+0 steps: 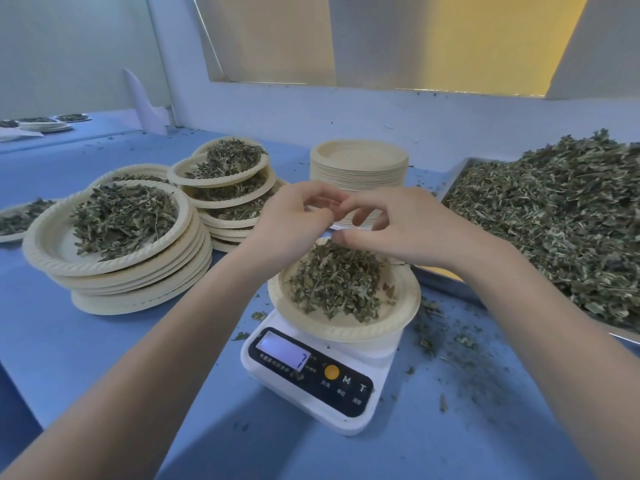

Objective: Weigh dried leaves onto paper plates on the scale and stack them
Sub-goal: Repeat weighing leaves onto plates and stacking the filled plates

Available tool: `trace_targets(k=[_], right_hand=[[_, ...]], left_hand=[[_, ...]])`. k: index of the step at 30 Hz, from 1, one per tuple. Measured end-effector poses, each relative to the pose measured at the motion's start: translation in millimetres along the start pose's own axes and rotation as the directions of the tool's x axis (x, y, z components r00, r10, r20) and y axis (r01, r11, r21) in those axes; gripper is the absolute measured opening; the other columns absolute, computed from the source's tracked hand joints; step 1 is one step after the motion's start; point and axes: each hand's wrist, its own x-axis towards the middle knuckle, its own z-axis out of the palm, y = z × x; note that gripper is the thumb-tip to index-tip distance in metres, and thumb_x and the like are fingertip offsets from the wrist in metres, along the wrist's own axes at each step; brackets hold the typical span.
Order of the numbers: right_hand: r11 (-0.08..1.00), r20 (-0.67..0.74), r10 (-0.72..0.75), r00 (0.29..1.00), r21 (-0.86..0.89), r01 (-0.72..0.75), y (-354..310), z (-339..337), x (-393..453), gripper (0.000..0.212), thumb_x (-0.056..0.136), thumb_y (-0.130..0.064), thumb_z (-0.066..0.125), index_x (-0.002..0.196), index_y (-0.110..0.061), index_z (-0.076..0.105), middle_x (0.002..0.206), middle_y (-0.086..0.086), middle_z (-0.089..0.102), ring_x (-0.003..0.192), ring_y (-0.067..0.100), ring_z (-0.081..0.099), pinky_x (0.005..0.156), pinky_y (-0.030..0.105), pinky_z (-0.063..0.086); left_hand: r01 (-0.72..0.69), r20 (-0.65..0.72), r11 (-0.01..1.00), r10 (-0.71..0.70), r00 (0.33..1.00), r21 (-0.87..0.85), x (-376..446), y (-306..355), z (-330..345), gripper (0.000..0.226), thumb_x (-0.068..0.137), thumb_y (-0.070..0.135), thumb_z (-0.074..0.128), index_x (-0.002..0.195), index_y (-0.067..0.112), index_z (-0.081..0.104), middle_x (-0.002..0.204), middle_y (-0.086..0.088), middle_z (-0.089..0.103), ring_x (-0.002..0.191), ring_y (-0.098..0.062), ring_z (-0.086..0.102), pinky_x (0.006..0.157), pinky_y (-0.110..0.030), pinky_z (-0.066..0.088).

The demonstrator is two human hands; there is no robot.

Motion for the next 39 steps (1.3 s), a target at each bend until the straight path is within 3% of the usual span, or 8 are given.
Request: trace_targets(k=[3,5,8,14,21,27,31,39], right_hand=[[0.998,0.055,0.067,0.996,0.012,-0.067,18.2,-5.4,-7.6,0.084,0.055,-0.08,0.063,0.129,-0.045,0.046,0.127,-0.015,0.053,0.106,-0.004,0.051,0.088,0.022,0.039],[0.99,0.264,0.142,0.954,-0.048,-0.134,36.0,-9.0,-18.4,0.13,0.035,-0.086,0.066,0.146,-0.043,0.014,0.153,-0.016,0.023,0.132,-0.001,0.028,0.106,0.024,0.024],[0.983,0.521,0.183,0.834,-0.088,-0.161,52.1,-6.4,-31.4,0.155,0.024,-0.08,0.075,0.145,-0.044,-0.015,0.155,-0.022,-0.006,0.14,-0.002,0.0,0.117,0.03,0.009],[0.988,0.492,0.15,0.858,-0.059,-0.139,55.8,-0.2,-30.5,0.155,0.027,-0.073,0.08,0.145,-0.044,-0.015,0.155,-0.018,0.004,0.141,0.0,0.005,0.117,0.031,0.013],[0.988,0.384,-0.001,0.923,0.141,-0.057,45.7,-20.1,-8.5,0.145,0.033,-0.059,0.089,0.146,-0.049,-0.002,0.12,-0.051,0.023,0.103,-0.039,0.026,0.08,-0.012,0.019],[0.946,0.292,-0.173,0.941,0.314,0.077,-20.6,-27.6,50.8,0.11,0.028,-0.049,0.089,0.12,-0.066,0.033,0.126,-0.03,0.045,0.115,-0.014,0.045,0.092,0.004,0.032],[0.906,0.197,-0.246,0.949,0.394,0.153,-68.1,-19.1,100.0,0.101,0.035,-0.03,0.087,0.125,-0.046,0.047,0.116,-0.017,0.06,0.099,-0.016,0.057,0.079,-0.001,0.042],[0.924,0.149,-0.267,0.952,0.321,0.208,-175.3,41.6,212.1,0.081,0.061,-0.014,0.087,0.133,-0.021,0.051,0.124,0.006,0.061,0.104,0.015,0.063,0.098,0.033,0.047]], left_hand=[[0.014,-0.069,0.997,-0.009,0.998,0.077,-7.1,-12.6,-7.5,0.033,0.086,0.007,0.052,0.104,0.03,0.067,0.103,0.013,0.065,0.092,-0.005,0.057,0.082,-0.027,0.047],[0.093,-0.047,0.988,-0.087,0.995,0.123,-14.4,-26.9,-13.5,0.032,0.09,0.018,0.055,0.119,0.031,0.059,0.118,0.011,0.059,0.109,-0.007,0.053,0.096,-0.029,0.041],[0.283,0.038,0.954,-0.288,0.957,0.1,-25.6,-44.8,-12.4,0.051,0.091,0.037,0.054,0.14,0.029,0.041,0.127,0.01,0.051,0.114,-0.009,0.048,0.094,-0.026,0.034],[0.364,0.037,0.931,-0.365,0.93,0.015,-26.2,-50.6,4.6,0.052,0.093,0.043,0.048,0.141,0.027,0.039,0.141,0.003,0.045,0.127,-0.016,0.043,0.109,-0.038,0.032],[0.283,-0.095,0.958,-0.286,0.953,-0.043,-16.6,-16.1,-25.6,0.027,0.095,0.034,0.05,0.118,0.023,0.057,0.11,0.012,0.06,0.1,-0.006,0.056,0.088,-0.023,0.042],[0.257,-0.331,0.965,-0.224,0.917,0.059,-10.5,5.4,-101.9,0.022,0.095,0.033,0.047,0.09,0.017,0.061,0.091,0.006,0.058,0.09,-0.012,0.051,0.074,-0.023,0.037],[0.346,-0.47,0.935,-0.274,0.839,0.073,-1.3,0.2,-162.4,0.027,0.096,0.032,0.045,0.099,0.009,0.057,0.105,-0.005,0.056,0.097,-0.021,0.051,0.079,-0.031,0.034],[0.412,-0.703,0.911,-0.278,0.654,0.023,6.3,-49.3,-290.8,0.014,0.092,0.019,0.043,0.084,0.009,0.047,0.077,-0.007,0.045,0.075,-0.022,0.039,0.062,-0.032,0.028]])
